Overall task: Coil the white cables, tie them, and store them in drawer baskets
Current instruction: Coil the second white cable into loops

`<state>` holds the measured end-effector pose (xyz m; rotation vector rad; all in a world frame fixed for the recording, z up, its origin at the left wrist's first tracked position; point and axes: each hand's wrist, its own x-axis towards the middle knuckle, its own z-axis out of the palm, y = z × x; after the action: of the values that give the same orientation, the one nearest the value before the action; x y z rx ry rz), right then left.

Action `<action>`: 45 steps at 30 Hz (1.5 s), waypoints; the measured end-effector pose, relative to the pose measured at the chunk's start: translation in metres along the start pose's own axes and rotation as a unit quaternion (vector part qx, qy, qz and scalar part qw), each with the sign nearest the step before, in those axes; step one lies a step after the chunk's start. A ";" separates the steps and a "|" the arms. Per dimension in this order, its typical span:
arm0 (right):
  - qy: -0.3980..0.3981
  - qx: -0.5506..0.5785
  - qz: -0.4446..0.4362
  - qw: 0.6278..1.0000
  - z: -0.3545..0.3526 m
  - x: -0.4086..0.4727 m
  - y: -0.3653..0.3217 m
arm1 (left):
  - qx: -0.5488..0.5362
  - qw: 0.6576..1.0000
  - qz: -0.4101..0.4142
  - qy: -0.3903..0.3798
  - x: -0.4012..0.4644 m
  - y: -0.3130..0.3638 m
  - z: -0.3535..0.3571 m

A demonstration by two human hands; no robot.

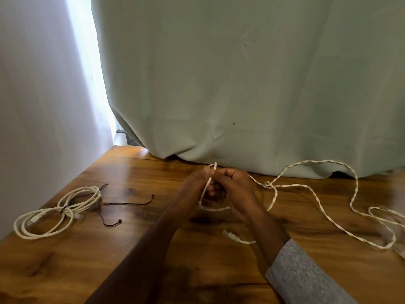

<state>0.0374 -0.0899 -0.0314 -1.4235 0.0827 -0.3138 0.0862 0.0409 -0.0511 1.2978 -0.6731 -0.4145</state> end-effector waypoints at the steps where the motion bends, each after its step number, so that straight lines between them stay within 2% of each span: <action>1: 0.006 -0.013 -0.011 1.000 -0.002 0.006 -0.001 | 0.079 0.996 0.028 0.007 -0.001 -0.001 0.000; 3: 0.025 -0.058 -0.048 0.997 -0.005 0.015 -0.002 | 0.181 0.981 0.058 0.021 0.000 -0.006 0.001; 4: 0.049 -0.103 -0.087 0.990 -0.007 0.019 -0.001 | 0.187 0.980 0.059 0.027 0.001 -0.008 0.002; 5: 0.084 -0.166 -0.146 0.972 -0.012 0.023 0.003 | 0.166 0.985 0.047 0.031 0.004 -0.008 0.002; 7: 0.123 -0.287 -0.264 0.912 -0.023 0.029 0.009 | 0.079 0.997 -0.005 0.018 0.013 -0.002 0.004; 9: 0.083 -0.345 -0.326 0.876 -0.037 0.035 0.014 | -0.015 0.996 -0.075 -0.033 0.025 0.007 0.007; 11: 0.035 -0.346 -0.350 0.870 -0.048 0.035 0.014 | -0.088 0.983 -0.131 -0.094 0.038 0.015 0.015; 13: 0.005 -0.336 -0.339 0.879 -0.057 0.034 0.013 | -0.157 0.967 -0.139 -0.146 0.050 0.017 0.024; 15: 0.043 -0.400 -0.348 0.847 -0.059 0.035 0.012 | -0.244 0.940 -0.126 -0.200 0.058 0.009 0.029; 17: 0.085 -0.407 -0.296 0.860 -0.056 0.038 0.014 | -0.306 0.918 -0.100 -0.233 0.060 -0.002 0.033; 19: 0.102 -0.401 -0.218 0.884 -0.058 0.041 0.018 | -0.315 0.916 -0.079 -0.236 0.060 -0.006 0.035; 20: 0.086 -0.380 -0.175 0.904 -0.060 0.042 0.022 | -0.315 0.920 -0.072 -0.224 0.059 -0.007 0.036; 22: 0.013 -0.408 -0.131 0.903 -0.060 0.041 0.020 | -0.304 0.934 -0.057 -0.181 0.058 -0.005 0.034; 23: -0.047 -0.465 -0.119 0.876 -0.062 0.040 0.021 | -0.290 0.944 -0.051 -0.151 0.059 -0.005 0.032; 24: -0.071 -0.535 -0.121 0.833 -0.063 0.041 0.022 | -0.271 0.954 -0.044 -0.116 0.060 -0.004 0.030; 25: -0.071 -0.580 -0.127 0.802 -0.064 0.040 0.022 | -0.256 0.963 -0.036 -0.080 0.061 -0.004 0.029; 27: -0.059 -0.619 -0.129 0.772 -0.059 0.038 0.025 | -0.258 0.966 -0.025 -0.022 0.063 -0.004 0.028; 28: -0.075 -0.657 -0.121 0.740 -0.055 0.035 0.024 | -0.269 0.963 -0.026 -0.006 0.064 -0.003 0.028; 29: -0.098 -0.713 -0.111 0.685 -0.053 0.033 0.025 | -0.274 0.961 -0.029 0.005 0.065 -0.004 0.028; 30: -0.106 -0.748 -0.102 0.647 -0.051 0.030 0.025 | -0.272 0.962 -0.032 0.013 0.065 -0.004 0.028; 31: -0.112 -0.761 -0.093 0.632 -0.049 0.028 0.023 | -0.261 0.964 -0.034 0.021 0.066 -0.006 0.027; 36: -0.144 -0.751 -0.109 0.635 -0.042 0.014 0.008 | -0.212 0.975 -0.044 0.041 0.069 -0.013 0.021; 40: -0.186 -0.724 -0.121 0.653 -0.045 0.009 -0.008 | -0.054 0.997 -0.020 0.060 0.069 -0.017 0.014; 43: -0.164 -0.706 -0.173 0.667 -0.045 0.008 -0.014 | 0.061 0.997 -0.005 0.051 0.064 -0.020 0.010; 45: -0.147 -0.696 -0.212 0.670 -0.049 0.009 -0.020 | 0.084 0.996 0.012 0.018 0.060 -0.019 0.012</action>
<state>0.0308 -0.1417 -0.0177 -3.0481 -0.3799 -0.4092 0.1246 -0.0106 -0.0547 1.4519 -0.7033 -0.3191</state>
